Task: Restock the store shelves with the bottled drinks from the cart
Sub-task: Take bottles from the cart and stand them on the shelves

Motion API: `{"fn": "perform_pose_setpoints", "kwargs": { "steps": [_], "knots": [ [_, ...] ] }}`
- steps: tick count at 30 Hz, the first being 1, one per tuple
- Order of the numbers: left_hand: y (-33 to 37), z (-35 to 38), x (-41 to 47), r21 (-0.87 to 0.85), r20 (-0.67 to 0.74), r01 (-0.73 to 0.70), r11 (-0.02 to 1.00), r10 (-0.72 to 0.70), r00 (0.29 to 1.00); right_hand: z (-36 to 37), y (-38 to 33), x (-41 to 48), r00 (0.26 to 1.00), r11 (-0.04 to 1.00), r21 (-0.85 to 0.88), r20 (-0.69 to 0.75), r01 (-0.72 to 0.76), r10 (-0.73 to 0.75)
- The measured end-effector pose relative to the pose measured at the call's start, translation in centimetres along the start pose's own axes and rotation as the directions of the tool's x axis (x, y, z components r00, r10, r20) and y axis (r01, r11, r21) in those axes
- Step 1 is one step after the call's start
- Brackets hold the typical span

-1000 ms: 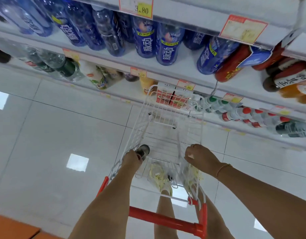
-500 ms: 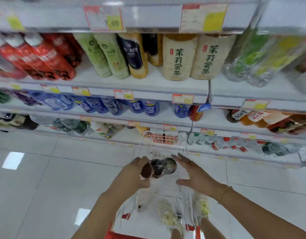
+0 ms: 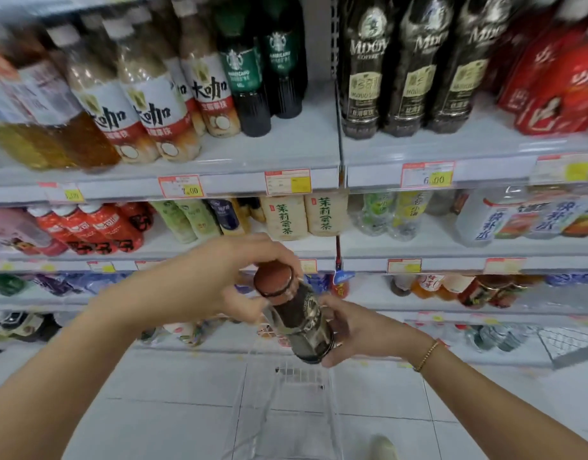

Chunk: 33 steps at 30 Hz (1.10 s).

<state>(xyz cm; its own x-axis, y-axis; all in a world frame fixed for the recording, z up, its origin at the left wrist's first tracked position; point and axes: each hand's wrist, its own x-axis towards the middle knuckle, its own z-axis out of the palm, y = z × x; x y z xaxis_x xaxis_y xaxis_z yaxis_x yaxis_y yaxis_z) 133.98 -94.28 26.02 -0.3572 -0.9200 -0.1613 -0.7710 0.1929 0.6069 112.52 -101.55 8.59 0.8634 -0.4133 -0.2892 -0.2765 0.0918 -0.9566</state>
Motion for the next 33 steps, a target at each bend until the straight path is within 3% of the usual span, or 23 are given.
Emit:
{"fn": "perform_pose_setpoints", "kwargs": {
  "steps": [3,5,7,9,14,17,20,23,26,28,30,33],
  "knots": [
    [1.4,-2.1,0.8,-0.256,-0.04,-0.003,0.967,-0.008,0.999,-0.1,-2.9,-1.1,0.996,0.996,-0.064,-0.047,0.068,-0.071],
    [1.9,-2.5,1.7,-0.467,-0.258,-0.09,0.88,-0.038,0.965,-0.3,-4.9,-1.5,0.981,0.983,-0.137,-0.136,0.119,-0.138],
    [2.3,-1.7,2.6,-0.519,-0.549,-0.18,0.836,-0.164,0.819,-0.7,-6.8,-1.4,0.936,0.961,-0.224,-0.273,0.162,-0.222],
    [3.1,0.0,3.5,-0.53,-0.691,-0.232,0.815,-0.258,0.675,-1.6,-8.5,-1.0,0.851,0.923,-0.337,-0.415,0.185,-0.322],
    [4.0,4.1,6.3,-0.505,-0.732,-0.212,0.837,-0.285,0.619,-3.2,-11.6,0.3,0.649,0.829,-0.541,-0.583,0.139,-0.489],
    [4.1,4.4,8.6,-0.508,-0.744,-0.247,0.825,-0.277,0.608,-3.9,-13.5,1.1,0.579,0.776,-0.617,-0.589,0.128,-0.564],
    [3.5,2.4,10.3,-0.473,-0.798,-0.238,0.848,-0.299,0.524,-5.1,-15.3,2.1,0.537,0.711,-0.698,-0.569,0.086,-0.623],
    [1.8,-0.1,11.6,-0.425,-0.809,-0.247,0.871,-0.244,0.534,-6.6,-16.9,3.1,0.494,0.656,-0.747,-0.531,0.11,-0.688],
    [0.0,-1.7,12.8,-0.288,-0.816,-0.141,0.947,-0.166,0.554,-8.7,-17.8,4.0,0.507,0.604,-0.792,-0.486,0.091,-0.712],
    [-0.6,-2.6,13.7,-0.239,-0.805,-0.093,0.967,-0.143,0.576,-10.2,-17.8,4.1,0.469,0.582,-0.81,-0.49,0.066,-0.735],
    [-0.9,-3.4,14.6,-0.176,-0.791,-0.063,0.982,-0.103,0.603,-11.7,-17.5,4.0,0.423,0.578,-0.816,-0.527,-0.011,-0.737],
    [-1.0,-4.6,16.1,-0.127,-0.754,-0.016,0.992,-0.086,0.651,-13.9,-16.7,3.4,0.436,0.586,-0.781,-0.614,-0.217,-0.658]
  ]
}}
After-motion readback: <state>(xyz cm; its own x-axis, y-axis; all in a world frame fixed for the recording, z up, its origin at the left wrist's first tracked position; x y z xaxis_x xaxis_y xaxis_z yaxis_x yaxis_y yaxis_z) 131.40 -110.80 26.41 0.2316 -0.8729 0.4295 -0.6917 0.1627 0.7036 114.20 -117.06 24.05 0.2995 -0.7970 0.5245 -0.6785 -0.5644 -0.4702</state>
